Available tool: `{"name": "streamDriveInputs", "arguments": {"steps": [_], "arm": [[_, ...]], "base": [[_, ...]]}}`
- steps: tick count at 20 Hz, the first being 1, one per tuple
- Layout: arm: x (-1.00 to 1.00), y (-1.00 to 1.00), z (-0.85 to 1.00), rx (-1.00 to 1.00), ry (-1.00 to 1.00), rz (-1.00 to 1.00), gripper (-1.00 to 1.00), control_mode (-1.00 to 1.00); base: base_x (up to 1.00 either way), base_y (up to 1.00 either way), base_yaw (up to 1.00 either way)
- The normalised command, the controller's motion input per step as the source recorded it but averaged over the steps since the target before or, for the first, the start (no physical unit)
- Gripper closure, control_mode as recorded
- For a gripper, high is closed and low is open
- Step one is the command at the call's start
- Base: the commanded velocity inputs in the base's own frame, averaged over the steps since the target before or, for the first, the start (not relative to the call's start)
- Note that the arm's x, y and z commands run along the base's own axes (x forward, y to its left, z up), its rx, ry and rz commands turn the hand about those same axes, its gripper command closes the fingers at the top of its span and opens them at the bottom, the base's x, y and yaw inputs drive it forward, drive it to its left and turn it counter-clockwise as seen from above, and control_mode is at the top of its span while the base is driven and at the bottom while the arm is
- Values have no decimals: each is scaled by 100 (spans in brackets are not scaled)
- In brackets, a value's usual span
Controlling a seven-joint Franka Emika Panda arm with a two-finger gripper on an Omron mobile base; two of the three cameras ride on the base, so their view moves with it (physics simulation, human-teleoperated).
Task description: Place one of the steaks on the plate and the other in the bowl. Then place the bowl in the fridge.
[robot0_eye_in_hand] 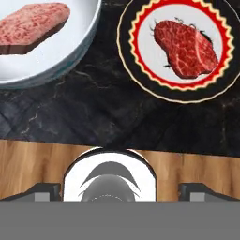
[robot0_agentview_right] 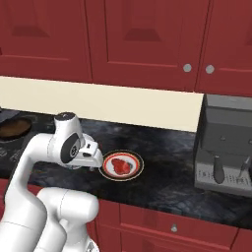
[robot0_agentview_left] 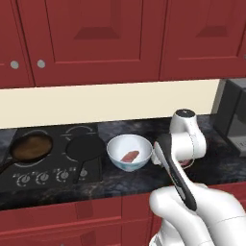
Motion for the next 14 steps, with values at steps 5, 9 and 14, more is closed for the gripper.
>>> {"name": "streamDriveInputs", "arguments": {"steps": [5, 9, 14], "arm": [[0, 0, 0, 0, 0, 0, -100, 100], [0, 0, 0, 0, -5, 0, -100, -100], [0, 24, 0, 0, -37, -1, -100, -100]], "base": [[65, 5, 8], [0, 0, 0], [0, 0, 0]]}}
